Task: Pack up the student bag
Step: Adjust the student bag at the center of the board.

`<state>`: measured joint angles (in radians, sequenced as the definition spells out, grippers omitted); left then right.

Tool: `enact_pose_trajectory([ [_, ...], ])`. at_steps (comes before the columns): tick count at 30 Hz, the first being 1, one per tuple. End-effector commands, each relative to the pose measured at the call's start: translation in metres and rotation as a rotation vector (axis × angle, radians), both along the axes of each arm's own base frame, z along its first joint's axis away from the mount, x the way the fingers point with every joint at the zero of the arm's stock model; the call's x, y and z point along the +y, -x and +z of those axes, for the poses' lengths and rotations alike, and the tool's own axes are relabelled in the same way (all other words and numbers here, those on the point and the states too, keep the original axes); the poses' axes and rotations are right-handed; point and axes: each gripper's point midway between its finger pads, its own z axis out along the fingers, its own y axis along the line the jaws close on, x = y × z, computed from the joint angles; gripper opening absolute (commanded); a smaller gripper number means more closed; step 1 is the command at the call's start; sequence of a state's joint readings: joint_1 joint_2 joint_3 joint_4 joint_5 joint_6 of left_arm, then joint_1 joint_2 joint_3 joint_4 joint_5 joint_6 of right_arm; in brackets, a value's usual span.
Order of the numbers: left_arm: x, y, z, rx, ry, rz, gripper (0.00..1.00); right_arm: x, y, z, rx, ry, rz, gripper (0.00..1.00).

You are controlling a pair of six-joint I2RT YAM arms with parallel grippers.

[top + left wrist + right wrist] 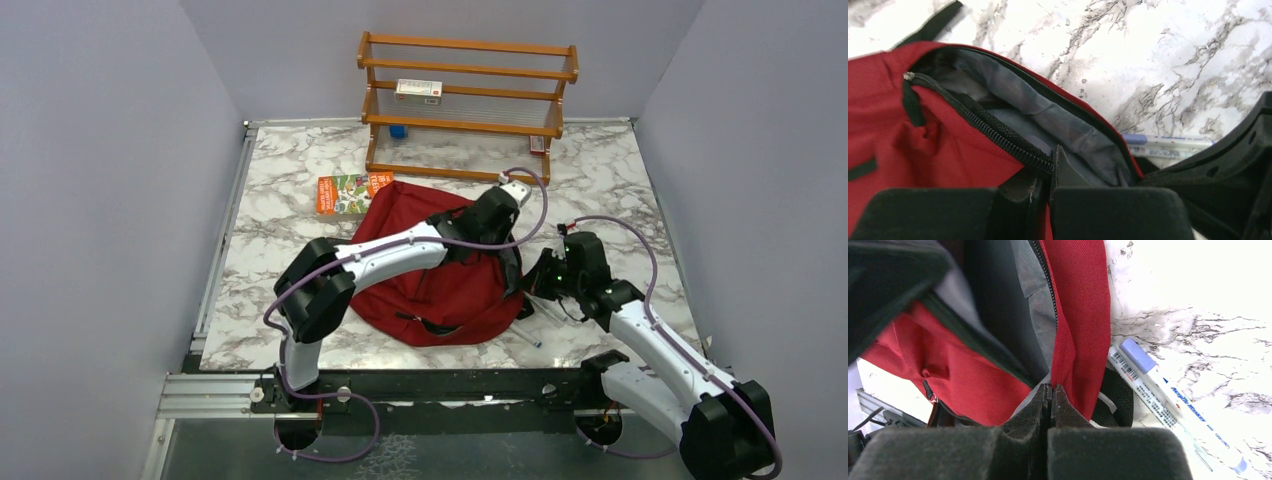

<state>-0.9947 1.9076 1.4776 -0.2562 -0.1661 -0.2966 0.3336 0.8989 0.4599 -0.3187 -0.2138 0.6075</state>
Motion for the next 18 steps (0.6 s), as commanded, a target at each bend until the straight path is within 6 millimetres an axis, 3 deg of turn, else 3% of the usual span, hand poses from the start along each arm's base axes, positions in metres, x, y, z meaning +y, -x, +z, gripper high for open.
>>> enact_pose_trajectory([
  [1, 0.032, -0.012, 0.039, -0.013, -0.045, -0.123, 0.00, -0.003, -0.009, 0.012, -0.037, 0.028, -0.007, 0.00],
  [12, 0.130, -0.048, 0.060, 0.116, -0.060, -0.153, 0.00, -0.003, -0.010, 0.008, -0.029, 0.050, 0.017, 0.00],
  [18, 0.190, -0.073, 0.038, 0.193, -0.160, -0.061, 0.00, -0.001, -0.012, 0.009, -0.029, 0.049, 0.034, 0.00],
])
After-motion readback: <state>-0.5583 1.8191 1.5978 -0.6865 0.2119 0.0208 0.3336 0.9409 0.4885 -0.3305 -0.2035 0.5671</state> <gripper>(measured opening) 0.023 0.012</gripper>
